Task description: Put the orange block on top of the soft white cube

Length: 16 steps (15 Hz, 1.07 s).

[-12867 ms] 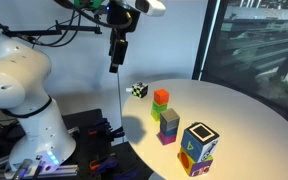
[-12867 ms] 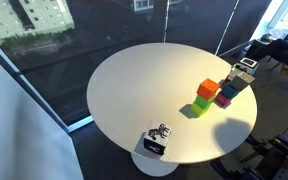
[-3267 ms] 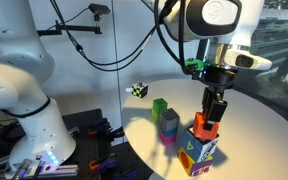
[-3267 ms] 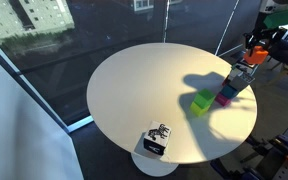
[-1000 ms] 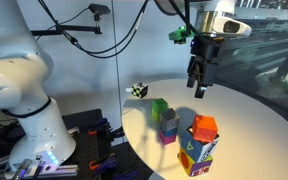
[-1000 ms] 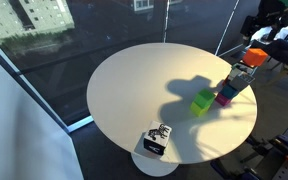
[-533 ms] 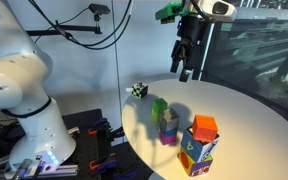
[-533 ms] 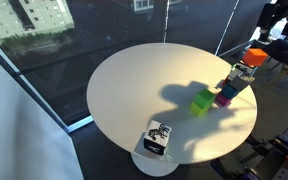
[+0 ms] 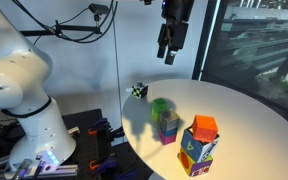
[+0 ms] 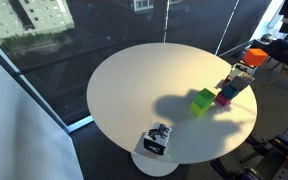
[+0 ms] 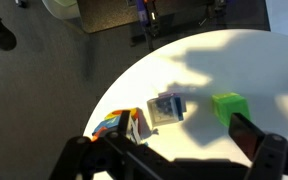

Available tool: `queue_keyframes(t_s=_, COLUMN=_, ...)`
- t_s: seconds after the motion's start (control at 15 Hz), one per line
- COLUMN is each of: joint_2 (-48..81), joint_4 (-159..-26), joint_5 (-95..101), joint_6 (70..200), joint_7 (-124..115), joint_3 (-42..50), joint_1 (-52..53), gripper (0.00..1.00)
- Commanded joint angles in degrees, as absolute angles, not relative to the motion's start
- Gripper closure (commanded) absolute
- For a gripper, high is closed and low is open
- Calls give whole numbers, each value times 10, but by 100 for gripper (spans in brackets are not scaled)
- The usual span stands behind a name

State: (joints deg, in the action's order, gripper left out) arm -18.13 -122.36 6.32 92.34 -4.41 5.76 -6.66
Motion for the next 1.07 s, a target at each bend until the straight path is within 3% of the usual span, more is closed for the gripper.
queue_keyframes(t_s=0.0, joint_2=-241, joint_4=-1256, joint_5=55, joint_6=926, joint_7=-32, joint_3=55, joint_1=-63, gripper=0)
queue_keyframes(t_s=0.53, joint_2=-347, joint_4=-1300, joint_5=48, joint_6=963, joint_7=32, joint_3=69, joint_1=-55, gripper=0)
queue_keyframes(t_s=1.0, joint_2=-345, joint_4=-1300, joint_5=55, joint_6=960, joint_7=23, joint_3=62, joint_1=-59, gripper=0)
